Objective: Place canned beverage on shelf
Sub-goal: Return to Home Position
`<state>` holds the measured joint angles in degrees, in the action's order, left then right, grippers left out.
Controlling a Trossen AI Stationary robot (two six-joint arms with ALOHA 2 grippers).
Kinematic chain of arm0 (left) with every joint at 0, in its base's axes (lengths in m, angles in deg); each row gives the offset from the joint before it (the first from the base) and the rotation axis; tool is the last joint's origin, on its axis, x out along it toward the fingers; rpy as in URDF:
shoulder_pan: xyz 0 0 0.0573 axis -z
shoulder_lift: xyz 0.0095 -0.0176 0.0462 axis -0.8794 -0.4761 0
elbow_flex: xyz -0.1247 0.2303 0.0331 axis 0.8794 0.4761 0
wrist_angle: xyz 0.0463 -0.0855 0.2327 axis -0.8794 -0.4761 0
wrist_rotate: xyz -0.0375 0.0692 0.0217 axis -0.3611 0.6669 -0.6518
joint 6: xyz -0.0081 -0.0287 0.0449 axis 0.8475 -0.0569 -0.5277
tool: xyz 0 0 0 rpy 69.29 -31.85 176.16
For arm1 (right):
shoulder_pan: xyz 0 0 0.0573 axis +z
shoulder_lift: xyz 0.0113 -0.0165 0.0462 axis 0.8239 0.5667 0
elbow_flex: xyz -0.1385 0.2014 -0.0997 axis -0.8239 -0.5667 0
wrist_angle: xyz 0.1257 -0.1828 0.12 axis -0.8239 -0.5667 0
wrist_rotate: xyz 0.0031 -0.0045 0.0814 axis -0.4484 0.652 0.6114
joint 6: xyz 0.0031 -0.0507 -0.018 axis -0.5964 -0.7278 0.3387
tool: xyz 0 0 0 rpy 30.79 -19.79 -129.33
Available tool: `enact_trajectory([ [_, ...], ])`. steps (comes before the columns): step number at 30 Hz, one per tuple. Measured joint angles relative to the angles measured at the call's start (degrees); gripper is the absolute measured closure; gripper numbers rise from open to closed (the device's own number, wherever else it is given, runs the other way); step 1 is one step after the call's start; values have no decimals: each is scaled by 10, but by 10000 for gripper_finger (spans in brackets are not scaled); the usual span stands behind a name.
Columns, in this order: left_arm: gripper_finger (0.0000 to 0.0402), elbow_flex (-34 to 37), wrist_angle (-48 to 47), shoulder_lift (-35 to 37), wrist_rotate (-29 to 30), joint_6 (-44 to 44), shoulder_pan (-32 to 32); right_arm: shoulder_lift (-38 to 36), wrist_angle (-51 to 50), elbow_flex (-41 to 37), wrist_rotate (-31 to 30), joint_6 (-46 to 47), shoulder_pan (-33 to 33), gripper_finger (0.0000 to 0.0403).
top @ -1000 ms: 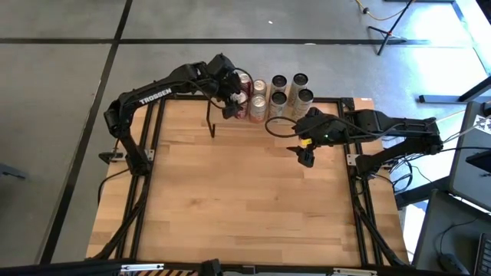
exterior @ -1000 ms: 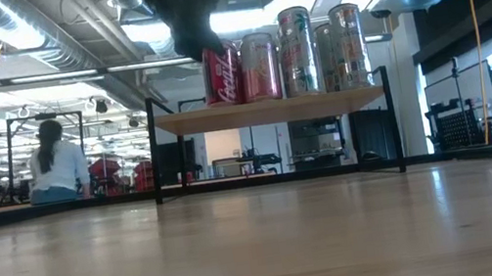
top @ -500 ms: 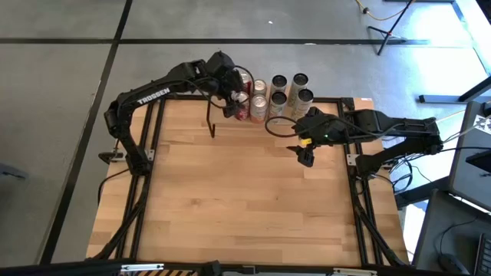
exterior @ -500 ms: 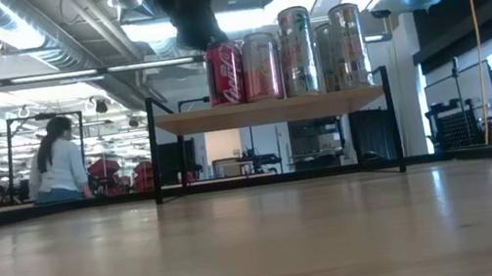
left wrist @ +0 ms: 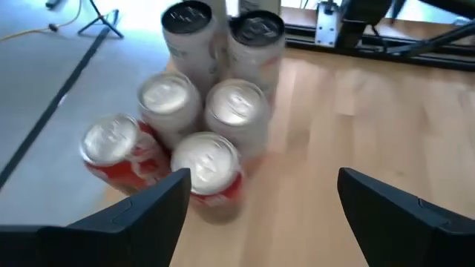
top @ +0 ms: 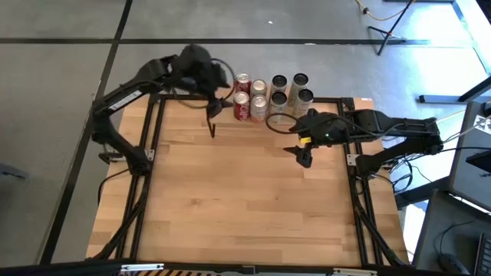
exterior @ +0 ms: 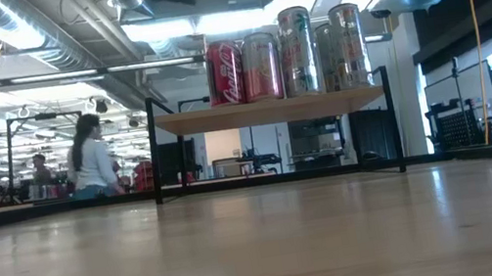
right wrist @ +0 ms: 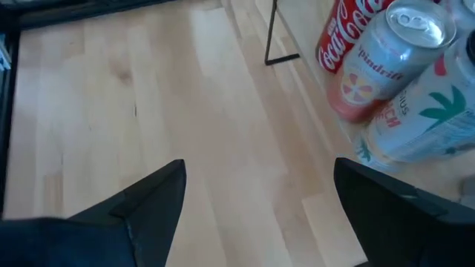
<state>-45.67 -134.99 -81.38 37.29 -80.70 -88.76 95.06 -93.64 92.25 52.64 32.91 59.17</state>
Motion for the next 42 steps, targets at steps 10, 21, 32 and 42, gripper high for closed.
enact_trajectory([
  [10,76,325,230,195,17,89,43,-52,0,0,1,-42,-8,219],
  [21,76,467,274,260,18,161,79,-214,98,-143,41,-56,-7,390],
  [32,76,553,514,275,23,118,195,-470,376,-446,84,-25,-7,384],
  [42,76,625,511,356,50,129,228,-559,392,-525,49,-19,-7,384],
])
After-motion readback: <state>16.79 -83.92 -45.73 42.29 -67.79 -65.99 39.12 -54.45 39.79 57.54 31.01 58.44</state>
